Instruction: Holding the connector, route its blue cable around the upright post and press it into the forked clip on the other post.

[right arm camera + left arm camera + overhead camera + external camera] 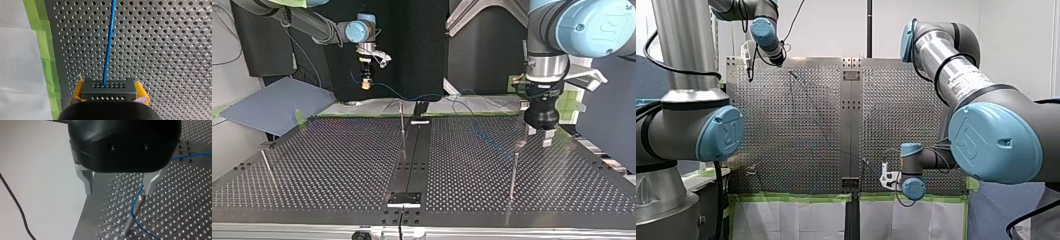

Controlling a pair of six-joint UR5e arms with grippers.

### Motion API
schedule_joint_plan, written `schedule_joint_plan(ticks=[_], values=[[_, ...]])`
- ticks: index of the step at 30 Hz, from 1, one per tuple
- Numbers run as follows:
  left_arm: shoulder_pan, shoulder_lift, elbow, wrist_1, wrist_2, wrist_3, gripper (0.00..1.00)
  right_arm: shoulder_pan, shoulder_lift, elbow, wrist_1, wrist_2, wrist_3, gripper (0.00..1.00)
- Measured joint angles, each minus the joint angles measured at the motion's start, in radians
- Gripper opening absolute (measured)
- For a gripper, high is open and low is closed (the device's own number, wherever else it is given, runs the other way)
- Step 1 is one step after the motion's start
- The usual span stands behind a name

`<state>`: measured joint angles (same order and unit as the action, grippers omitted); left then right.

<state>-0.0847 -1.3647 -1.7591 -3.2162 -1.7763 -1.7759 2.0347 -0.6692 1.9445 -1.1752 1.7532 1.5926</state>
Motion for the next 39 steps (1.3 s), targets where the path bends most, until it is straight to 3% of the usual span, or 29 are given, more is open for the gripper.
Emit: schedule_joint_plan(ticks=[10, 27, 39], values=[[0.0, 0.0, 0.0, -0.002, -0.009, -0.007, 1.0, 0.0, 0.0, 0.0, 0.006, 0.0, -0.001, 0.0], [0.0, -0.001, 0.0, -0.011, -0.065, -0.018, 1.0, 0.002, 0.001, -0.001, 0.008, 0.0, -0.003, 0.0], [-0.001, -0.002, 0.0, 0.014, -0.028, -0.008, 1.0, 0.002, 0.0, -0.001, 0.006, 0.0, -0.003, 0.0]])
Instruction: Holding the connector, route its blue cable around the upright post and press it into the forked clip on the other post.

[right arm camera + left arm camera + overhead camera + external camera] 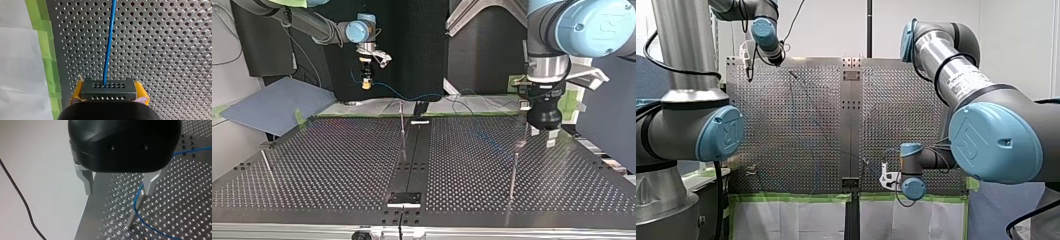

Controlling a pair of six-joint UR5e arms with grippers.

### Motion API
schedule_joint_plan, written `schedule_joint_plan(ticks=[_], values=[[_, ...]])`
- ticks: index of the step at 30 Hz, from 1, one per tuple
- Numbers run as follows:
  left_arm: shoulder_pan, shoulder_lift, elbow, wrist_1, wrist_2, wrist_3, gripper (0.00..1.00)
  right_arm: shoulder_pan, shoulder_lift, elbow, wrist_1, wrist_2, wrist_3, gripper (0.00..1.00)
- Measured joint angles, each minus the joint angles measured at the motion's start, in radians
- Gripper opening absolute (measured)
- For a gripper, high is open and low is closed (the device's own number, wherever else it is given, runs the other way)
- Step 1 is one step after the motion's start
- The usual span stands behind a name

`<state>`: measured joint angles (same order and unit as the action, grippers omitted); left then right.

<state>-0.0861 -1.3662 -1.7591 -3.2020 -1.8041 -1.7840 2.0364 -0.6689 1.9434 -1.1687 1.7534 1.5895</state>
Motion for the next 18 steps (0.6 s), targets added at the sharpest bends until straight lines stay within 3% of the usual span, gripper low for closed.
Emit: schedule_joint_plan(ticks=[5, 18], values=[[0.0, -0.007, 0.002, 0.034, 0.002, 0.01, 1.0, 0.002, 0.0, 0.0, 0.002, 0.0, 0.0, 0.0], [-0.015, -0.073, 0.009, 0.145, -0.056, 0.097, 1.0, 0.008, 0.0, 0.0, -0.001, 0.0, 0.0, 0.0]])
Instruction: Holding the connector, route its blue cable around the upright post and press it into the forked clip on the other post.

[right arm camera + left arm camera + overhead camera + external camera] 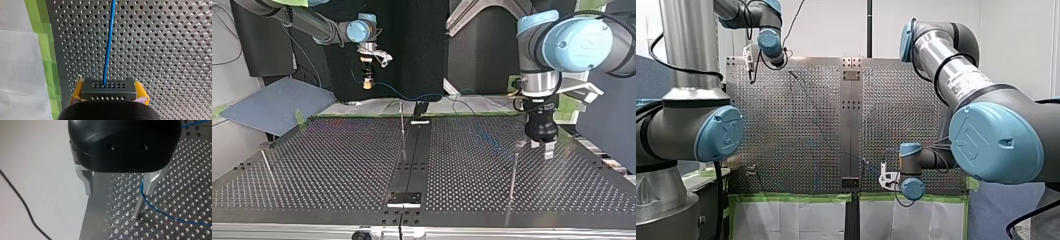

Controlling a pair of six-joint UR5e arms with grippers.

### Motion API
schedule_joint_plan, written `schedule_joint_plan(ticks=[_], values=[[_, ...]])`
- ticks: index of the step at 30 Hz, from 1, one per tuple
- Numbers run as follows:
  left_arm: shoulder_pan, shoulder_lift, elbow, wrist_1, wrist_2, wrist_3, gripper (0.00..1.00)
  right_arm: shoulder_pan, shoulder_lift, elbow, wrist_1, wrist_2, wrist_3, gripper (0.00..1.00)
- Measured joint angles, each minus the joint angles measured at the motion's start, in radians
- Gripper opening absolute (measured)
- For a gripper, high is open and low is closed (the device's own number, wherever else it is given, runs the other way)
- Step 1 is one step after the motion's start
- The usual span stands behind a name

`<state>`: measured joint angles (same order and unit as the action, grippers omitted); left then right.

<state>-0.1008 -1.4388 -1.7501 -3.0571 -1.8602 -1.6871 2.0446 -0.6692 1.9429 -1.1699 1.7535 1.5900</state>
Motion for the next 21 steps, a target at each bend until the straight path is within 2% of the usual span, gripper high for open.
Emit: schedule_joint_plan(ticks=[8, 14, 21], values=[[-0.04, -0.01, 0.001, 0.07, -0.014, 0.046, 1.0, 0.006, 0.001, 0.0, 0.002, 0.0, 0.003, 0.0], [-0.087, -0.021, 0.018, 0.122, -0.055, 0.069, 1.0, 0.011, 0.001, 0.0, 0.004, 0.0, 0.005, 0.0], [-0.146, -0.073, 0.052, 0.156, -0.114, 0.103, 1.0, 0.014, 0.001, 0.0, 0.014, -0.001, 0.002, 0.0]])
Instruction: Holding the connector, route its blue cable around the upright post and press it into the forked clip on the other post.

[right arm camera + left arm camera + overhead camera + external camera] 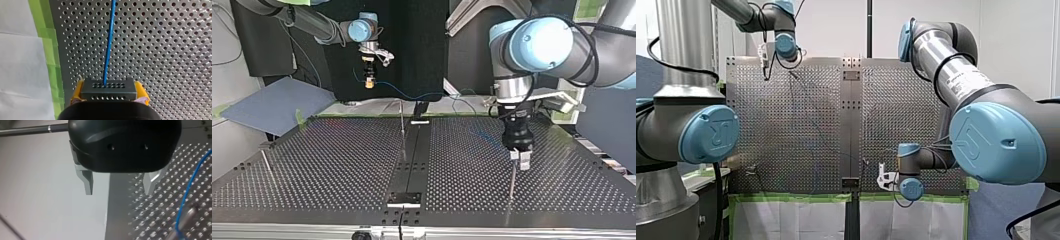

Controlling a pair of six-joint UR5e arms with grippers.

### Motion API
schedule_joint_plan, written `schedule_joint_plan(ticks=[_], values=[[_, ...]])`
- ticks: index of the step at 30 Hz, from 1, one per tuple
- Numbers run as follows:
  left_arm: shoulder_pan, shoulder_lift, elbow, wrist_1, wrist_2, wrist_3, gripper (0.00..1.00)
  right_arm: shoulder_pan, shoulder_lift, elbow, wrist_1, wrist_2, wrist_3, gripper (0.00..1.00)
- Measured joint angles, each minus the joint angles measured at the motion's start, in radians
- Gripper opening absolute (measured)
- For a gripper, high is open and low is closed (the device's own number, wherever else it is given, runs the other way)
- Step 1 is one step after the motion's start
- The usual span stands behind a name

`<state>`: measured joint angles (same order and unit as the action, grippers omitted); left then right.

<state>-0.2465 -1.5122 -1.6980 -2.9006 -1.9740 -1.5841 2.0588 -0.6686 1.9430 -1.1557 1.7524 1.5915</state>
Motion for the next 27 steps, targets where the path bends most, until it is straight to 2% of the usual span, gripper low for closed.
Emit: schedule_joint_plan(ticks=[6, 11, 14, 19, 27], values=[[-0.052, -0.029, 0.001, -0.016, -0.052, -0.015, 1.0, 0.003, 0.0, 0.001, 0.007, -0.001, -0.002, 0.0], [-0.094, -0.03, -0.014, -0.048, -0.094, -0.002, 1.0, 0.005, 0.0, 0.001, 0.006, -0.003, -0.003, 0.0], [-0.119, -0.031, -0.035, -0.046, -0.119, 0.019, 1.0, 0.006, 0.0, 0.001, 0.005, -0.003, -0.003, 0.0], [-0.168, -0.041, -0.059, -0.006, -0.172, 0.07, 1.0, 0.008, 0.0, 0.001, 0.006, -0.005, -0.003, 0.0], [-0.177, -0.074, -0.062, 0.05, -0.25, 0.148, 1.0, 0.008, 0.0, 0.001, 0.008, -0.005, -0.004, 0.0]])
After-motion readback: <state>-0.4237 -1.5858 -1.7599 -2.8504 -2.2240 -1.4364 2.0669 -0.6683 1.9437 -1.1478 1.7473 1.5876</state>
